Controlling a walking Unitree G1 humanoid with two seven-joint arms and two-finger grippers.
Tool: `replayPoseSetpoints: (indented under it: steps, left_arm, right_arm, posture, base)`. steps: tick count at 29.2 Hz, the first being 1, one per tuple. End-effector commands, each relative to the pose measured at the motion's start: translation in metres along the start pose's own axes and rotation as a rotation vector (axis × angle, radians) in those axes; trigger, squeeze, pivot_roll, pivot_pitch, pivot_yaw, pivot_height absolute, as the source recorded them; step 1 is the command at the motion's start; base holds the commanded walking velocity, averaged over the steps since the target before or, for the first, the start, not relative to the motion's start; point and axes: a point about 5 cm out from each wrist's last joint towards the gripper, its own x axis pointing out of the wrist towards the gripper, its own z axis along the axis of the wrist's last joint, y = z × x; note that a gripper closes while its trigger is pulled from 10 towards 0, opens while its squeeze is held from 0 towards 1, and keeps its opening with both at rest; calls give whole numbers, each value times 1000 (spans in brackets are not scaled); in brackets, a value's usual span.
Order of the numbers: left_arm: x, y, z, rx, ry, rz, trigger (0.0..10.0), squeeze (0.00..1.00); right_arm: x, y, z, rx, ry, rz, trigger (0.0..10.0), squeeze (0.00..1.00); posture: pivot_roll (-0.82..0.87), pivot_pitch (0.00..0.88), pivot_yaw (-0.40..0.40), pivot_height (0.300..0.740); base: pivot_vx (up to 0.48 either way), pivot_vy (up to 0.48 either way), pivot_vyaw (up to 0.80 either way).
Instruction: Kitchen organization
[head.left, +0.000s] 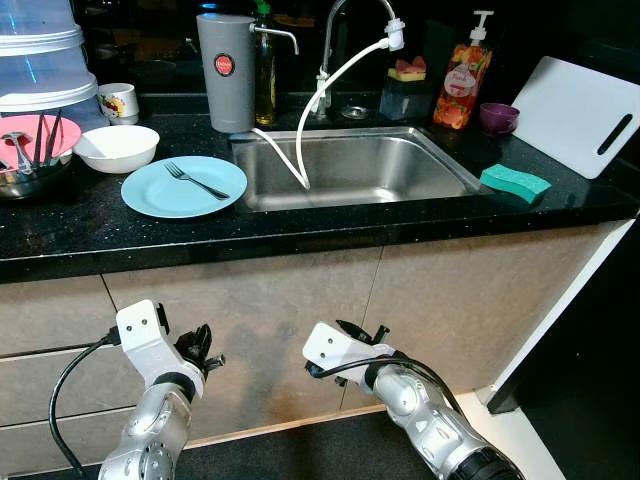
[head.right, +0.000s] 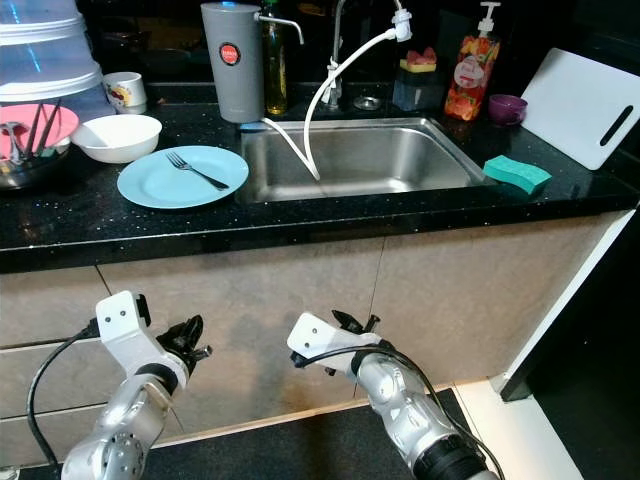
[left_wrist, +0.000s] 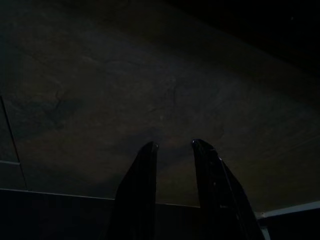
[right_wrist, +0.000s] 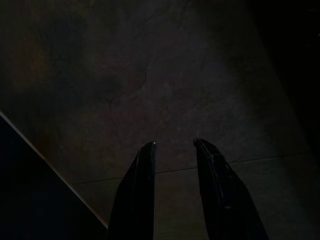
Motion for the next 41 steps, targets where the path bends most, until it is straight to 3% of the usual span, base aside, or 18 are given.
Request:
replayPoseSetpoints:
  steps: [1,41]
  left_arm:
    - [-1,0,-1,4,12,1,10000,0]
    - [-1,-3,-4,4,16,-8,10000,0]
  right_arm:
    - [-1,-2,0,2,3,-11,10000,0]
    - [-1,-3,-2,2,6,-6,10000,0]
  posture:
    - [-132,31,-13,740]
    - [-148,19,-1,740]
  base:
    - [0,0,0]
    - [0,0,0]
